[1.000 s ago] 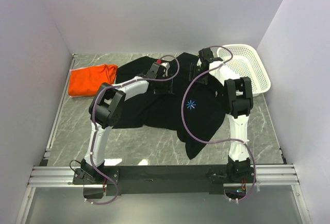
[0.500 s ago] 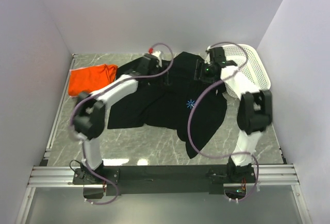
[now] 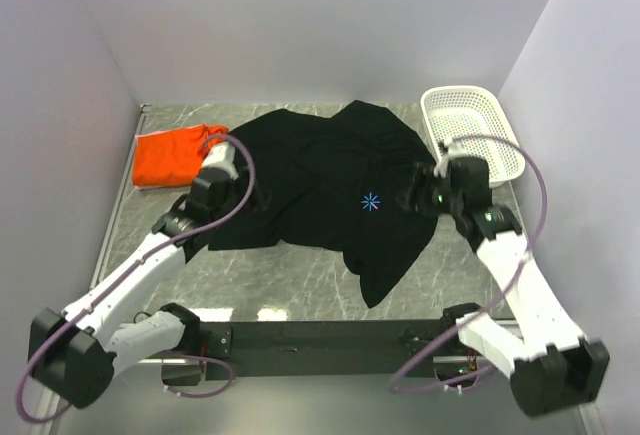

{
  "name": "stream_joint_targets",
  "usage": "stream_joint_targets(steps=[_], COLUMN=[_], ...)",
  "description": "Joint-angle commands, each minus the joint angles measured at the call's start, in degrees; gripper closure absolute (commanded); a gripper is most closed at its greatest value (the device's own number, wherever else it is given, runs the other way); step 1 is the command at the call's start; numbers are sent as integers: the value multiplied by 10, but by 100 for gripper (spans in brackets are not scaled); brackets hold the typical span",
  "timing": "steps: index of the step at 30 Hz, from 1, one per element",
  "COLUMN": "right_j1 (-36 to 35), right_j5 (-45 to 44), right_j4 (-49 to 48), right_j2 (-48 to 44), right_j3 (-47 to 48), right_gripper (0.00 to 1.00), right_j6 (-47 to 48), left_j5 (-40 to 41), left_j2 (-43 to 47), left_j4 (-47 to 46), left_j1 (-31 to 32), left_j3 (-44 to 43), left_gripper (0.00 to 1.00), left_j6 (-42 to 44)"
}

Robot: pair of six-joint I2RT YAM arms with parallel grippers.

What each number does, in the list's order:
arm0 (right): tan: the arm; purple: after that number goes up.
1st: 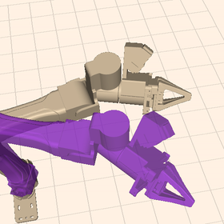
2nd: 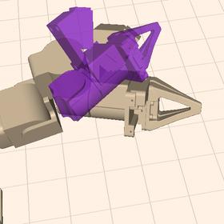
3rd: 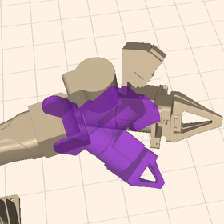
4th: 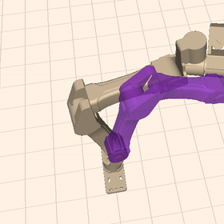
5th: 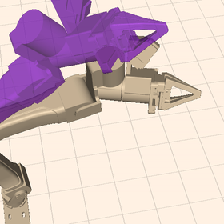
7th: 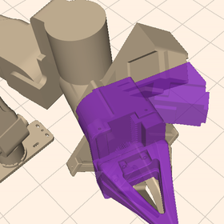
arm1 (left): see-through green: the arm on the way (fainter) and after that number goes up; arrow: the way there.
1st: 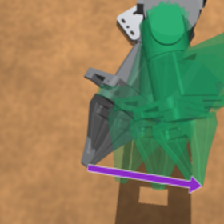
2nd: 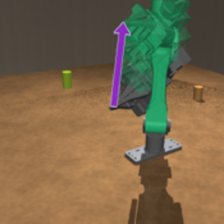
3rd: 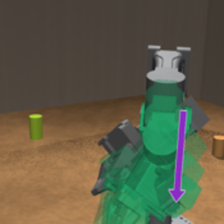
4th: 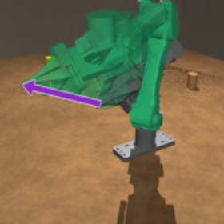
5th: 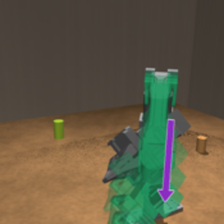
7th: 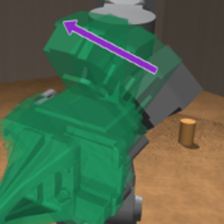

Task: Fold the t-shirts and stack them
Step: Flatten the tshirt out

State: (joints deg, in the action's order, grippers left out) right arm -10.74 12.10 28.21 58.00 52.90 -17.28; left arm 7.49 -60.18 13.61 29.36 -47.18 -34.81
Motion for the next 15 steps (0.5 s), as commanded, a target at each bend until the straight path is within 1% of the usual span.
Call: stream_joint_targets(steps=[1, 2, 5, 7, 11, 15], right_j1=[-5, -4, -7, -7, -9, -9], right_j5=[6, 18, 29, 27, 51, 55], right_j4=[19, 19, 31, 40, 34, 17], right_j2=[-92, -110, -170, -197, -206, -192], right_j3=[-60, -85, -119, -127, -129, -137], right_gripper=[27, 27, 27, 27, 26, 26], right_j6=[-26, -30, -41, -43, -44, -41], left_j5=[25, 27, 40, 62, 115, 118], left_j2=[66, 76, 101, 111, 144, 161], left_j4=[35, 40, 61, 72, 103, 96], left_j1=[-67, -78, -100, -100, -112, -123], left_j3=[66, 88, 117, 132, 175, 205], left_gripper=[24, 24, 23, 22, 21, 24], left_j6=[-48, -53, -72, -97, -140, -175])
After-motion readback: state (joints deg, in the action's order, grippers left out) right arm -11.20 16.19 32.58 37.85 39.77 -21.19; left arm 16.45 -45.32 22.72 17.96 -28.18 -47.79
